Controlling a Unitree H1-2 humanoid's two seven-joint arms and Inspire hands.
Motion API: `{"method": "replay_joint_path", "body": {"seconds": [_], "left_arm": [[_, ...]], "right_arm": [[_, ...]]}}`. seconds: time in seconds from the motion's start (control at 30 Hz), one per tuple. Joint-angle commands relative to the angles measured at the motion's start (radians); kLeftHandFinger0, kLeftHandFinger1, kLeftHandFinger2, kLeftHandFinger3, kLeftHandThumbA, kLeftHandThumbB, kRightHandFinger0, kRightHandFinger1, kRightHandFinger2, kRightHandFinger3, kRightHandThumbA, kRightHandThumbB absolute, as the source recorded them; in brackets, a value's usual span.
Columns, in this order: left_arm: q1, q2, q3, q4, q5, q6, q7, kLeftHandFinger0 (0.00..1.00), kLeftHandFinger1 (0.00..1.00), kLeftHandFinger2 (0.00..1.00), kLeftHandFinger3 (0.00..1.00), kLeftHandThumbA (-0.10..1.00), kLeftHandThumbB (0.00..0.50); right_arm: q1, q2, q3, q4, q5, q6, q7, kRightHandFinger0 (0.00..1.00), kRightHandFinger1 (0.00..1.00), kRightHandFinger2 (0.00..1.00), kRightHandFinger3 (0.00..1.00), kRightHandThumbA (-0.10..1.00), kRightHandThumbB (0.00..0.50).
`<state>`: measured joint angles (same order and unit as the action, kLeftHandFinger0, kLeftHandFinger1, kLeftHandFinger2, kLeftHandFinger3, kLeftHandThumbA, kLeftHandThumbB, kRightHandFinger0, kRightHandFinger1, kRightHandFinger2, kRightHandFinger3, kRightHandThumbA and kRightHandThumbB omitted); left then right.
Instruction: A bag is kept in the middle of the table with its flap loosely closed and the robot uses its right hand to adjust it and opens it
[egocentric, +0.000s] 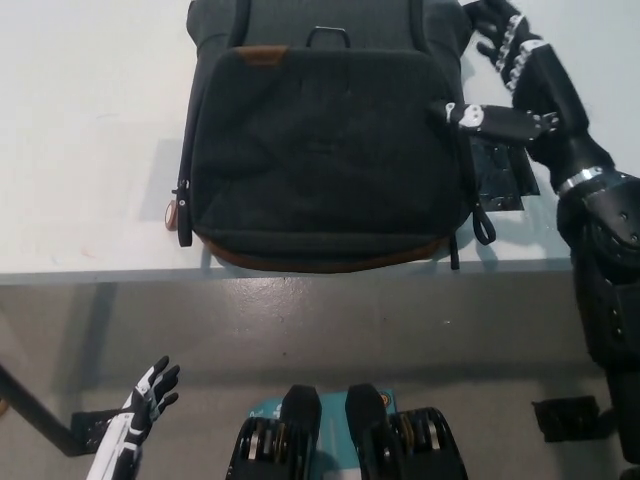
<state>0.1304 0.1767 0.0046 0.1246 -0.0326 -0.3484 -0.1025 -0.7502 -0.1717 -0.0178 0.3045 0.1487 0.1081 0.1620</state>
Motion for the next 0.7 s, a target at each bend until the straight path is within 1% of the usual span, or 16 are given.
{"method": "replay_joint_path", "body": {"seconds": [0.0, 0.13, 0.2, 0.23, 0.3, 0.33, 0.43, 0.53, 0.57, 0.63, 0.67], "left_arm": [[0.000, 0.013, 0.003, 0.000, -0.006, -0.053, -0.015, 1.00, 1.00, 1.00, 1.00, 1.00, 0.500], [0.005, 0.015, 0.006, -0.001, 0.009, -0.048, -0.008, 1.00, 1.00, 1.00, 1.00, 1.00, 0.500], [0.008, 0.018, 0.006, -0.002, 0.010, -0.050, -0.010, 1.00, 1.00, 1.00, 1.00, 1.00, 0.500], [0.011, 0.020, 0.004, -0.006, 0.024, -0.045, -0.007, 1.00, 1.00, 1.00, 1.00, 1.00, 0.500], [0.011, 0.021, 0.006, -0.002, 0.028, -0.052, -0.005, 1.00, 1.00, 1.00, 1.00, 1.00, 0.500], [0.011, 0.020, 0.006, -0.003, 0.029, -0.048, -0.005, 1.00, 1.00, 1.00, 1.00, 1.00, 0.500], [0.007, 0.018, 0.004, 0.006, 0.022, -0.051, -0.010, 1.00, 1.00, 1.00, 1.00, 1.00, 0.500], [0.009, 0.016, 0.003, 0.010, 0.026, -0.057, -0.010, 1.00, 1.00, 1.00, 1.00, 1.00, 0.500], [0.010, 0.016, 0.002, 0.009, 0.025, -0.056, -0.011, 1.00, 1.00, 1.00, 1.00, 1.00, 0.500], [0.010, 0.018, 0.001, 0.004, 0.022, -0.044, -0.015, 1.00, 1.00, 1.00, 1.00, 1.00, 0.500], [0.010, 0.018, 0.000, 0.001, 0.024, -0.039, -0.014, 1.00, 1.00, 1.00, 1.00, 1.00, 0.500]], "right_arm": [[-0.087, -0.014, 0.020, 0.054, 0.001, -0.053, 0.062, 1.00, 1.00, 1.00, 1.00, 1.00, 0.227], [-0.098, -0.013, 0.029, 0.125, -0.007, -0.069, 0.071, 1.00, 1.00, 1.00, 1.00, 1.00, 0.231], [-0.103, -0.012, 0.027, 0.151, 0.000, -0.074, 0.080, 1.00, 1.00, 1.00, 1.00, 1.00, 0.256], [-0.105, -0.012, 0.027, 0.166, 0.004, -0.082, 0.088, 1.00, 1.00, 1.00, 1.00, 1.00, 0.282], [-0.109, -0.008, 0.028, 0.180, 0.002, -0.096, 0.089, 1.00, 1.00, 1.00, 1.00, 1.00, 0.285], [-0.117, -0.003, 0.029, 0.202, 0.004, -0.109, 0.095, 1.00, 1.00, 1.00, 1.00, 1.00, 0.312], [-0.116, 0.013, 0.035, 0.197, 0.005, -0.122, 0.102, 1.00, 1.00, 1.00, 1.00, 1.00, 0.310], [-0.121, 0.031, 0.041, 0.209, 0.007, -0.126, 0.104, 1.00, 1.00, 1.00, 1.00, 1.00, 0.335], [-0.121, 0.036, 0.041, 0.211, 0.009, -0.124, 0.105, 1.00, 1.00, 1.00, 1.00, 1.00, 0.334], [-0.120, 0.046, 0.042, 0.199, 0.013, -0.105, 0.104, 1.00, 1.00, 1.00, 1.00, 1.00, 0.364], [-0.121, 0.050, 0.041, 0.195, 0.015, -0.099, 0.104, 1.00, 1.00, 1.00, 1.00, 1.00, 0.367]]}}
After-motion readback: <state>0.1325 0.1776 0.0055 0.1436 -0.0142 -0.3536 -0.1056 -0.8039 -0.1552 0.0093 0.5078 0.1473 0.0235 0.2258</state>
